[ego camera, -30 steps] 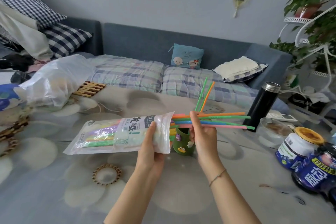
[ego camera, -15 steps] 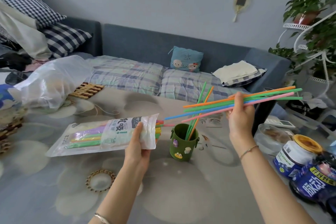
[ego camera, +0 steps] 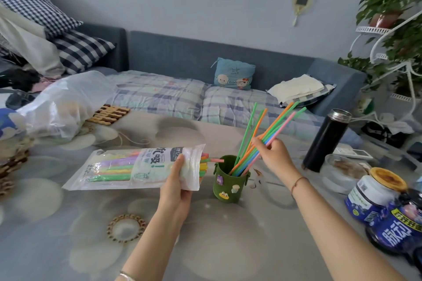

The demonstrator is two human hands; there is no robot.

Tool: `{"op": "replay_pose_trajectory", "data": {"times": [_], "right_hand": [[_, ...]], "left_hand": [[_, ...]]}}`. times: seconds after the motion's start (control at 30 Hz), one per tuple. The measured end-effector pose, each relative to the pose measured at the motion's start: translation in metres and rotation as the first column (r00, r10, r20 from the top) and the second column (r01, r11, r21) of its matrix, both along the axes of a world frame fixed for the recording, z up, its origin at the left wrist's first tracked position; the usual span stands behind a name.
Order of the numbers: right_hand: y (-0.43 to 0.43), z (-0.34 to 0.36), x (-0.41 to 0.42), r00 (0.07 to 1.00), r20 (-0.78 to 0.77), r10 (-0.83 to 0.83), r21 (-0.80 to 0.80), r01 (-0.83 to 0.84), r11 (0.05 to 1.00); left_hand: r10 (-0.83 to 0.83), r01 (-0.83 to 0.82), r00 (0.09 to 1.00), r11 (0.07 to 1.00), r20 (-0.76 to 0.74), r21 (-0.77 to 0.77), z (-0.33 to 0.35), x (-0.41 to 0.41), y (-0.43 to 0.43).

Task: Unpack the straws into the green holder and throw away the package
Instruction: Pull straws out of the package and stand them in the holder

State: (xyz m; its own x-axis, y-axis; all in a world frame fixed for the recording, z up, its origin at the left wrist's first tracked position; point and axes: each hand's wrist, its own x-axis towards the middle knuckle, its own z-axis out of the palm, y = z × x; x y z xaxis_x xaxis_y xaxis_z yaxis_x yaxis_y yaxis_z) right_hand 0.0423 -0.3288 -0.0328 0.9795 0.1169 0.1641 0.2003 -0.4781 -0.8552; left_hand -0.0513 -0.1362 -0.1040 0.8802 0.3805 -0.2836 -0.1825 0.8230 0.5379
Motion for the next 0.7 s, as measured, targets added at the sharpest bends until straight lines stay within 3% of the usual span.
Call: {"op": "replay_pose_trajectory", "data": {"times": [0.17,0.33,0.53,0.7], "right_hand": [[0.002,-0.006,0.003,0.995,-0.066,0.078,-0.043,-0.081,0.996],[0.002,-0.006,0.007,0.997,-0.064,0.043,-0.199,-0.055,0.978],[0.011,-0.006,0.011,0.986,-0.118,0.116,-0.386,-0.153,0.910],[0.007,-0.012,0.001,0.981,-0.172,0.086,-0.244,-0.127,0.961]], "left_hand": [[-0.015,0.015,1.000,1.000,0.004,0.007,0.004,-0.002,-0.002],[-0.003,0.003,1.000,1.000,0.007,0.016,0.007,-0.004,-0.002],[-0.015,0.015,1.000,1.000,-0.003,0.015,0.010,-0.009,-0.003],[-0.017,0.017,1.000,1.000,-0.009,0.013,0.012,-0.015,-0.004]]}}
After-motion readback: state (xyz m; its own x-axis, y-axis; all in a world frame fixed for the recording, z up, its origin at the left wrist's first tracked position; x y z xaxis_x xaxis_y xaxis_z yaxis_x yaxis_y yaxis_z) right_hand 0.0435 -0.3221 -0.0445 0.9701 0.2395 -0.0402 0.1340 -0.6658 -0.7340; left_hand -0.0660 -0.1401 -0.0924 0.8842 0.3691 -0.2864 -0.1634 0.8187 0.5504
